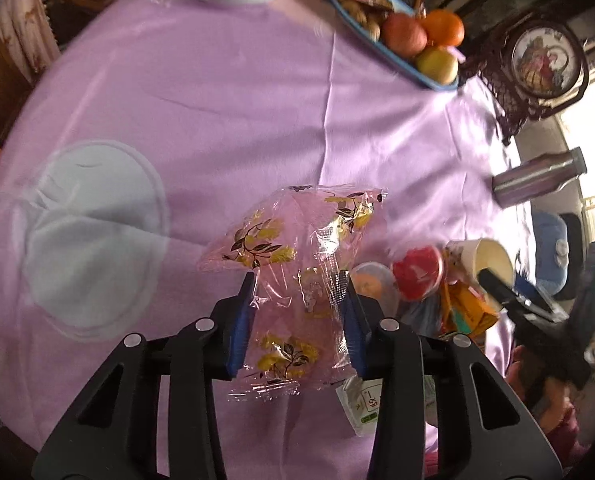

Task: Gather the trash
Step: 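Grasp the clear candy bag with left tool while right tool grasps the white paper cup, then carry the candy bag and paper cup down toward the red wastebasket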

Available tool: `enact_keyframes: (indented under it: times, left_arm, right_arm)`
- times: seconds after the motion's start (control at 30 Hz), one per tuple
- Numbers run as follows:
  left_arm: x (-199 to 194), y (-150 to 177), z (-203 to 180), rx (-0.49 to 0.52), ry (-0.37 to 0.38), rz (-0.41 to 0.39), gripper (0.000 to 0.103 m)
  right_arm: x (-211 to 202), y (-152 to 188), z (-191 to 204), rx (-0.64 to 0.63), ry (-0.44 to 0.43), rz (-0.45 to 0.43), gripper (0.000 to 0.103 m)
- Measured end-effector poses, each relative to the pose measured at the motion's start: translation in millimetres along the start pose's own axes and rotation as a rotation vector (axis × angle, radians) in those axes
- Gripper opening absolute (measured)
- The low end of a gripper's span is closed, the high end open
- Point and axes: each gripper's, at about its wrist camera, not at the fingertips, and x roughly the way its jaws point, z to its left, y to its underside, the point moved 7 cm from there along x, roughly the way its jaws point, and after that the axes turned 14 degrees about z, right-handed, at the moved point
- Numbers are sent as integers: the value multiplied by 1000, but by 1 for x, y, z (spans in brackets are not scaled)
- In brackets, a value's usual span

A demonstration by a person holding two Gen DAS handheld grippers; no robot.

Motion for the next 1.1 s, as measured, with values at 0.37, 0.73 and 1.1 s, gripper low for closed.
enact_keyframes:
  times: [0.37, 0.73, 1.1]
  left_arm:
    - [-31, 17, -9, -22, -13, -81, 40]
    - [-71, 56, -5, -54, -37, -168, 40]
    - [-95, 95, 12, -131, -57, -238, 40]
  right_arm:
    - [-44, 0, -10, -33, -63, -137, 46]
    - [-85, 28, -43, 43, -171, -221, 44]
    - [-120, 57, -27, -26, -256, -282, 44]
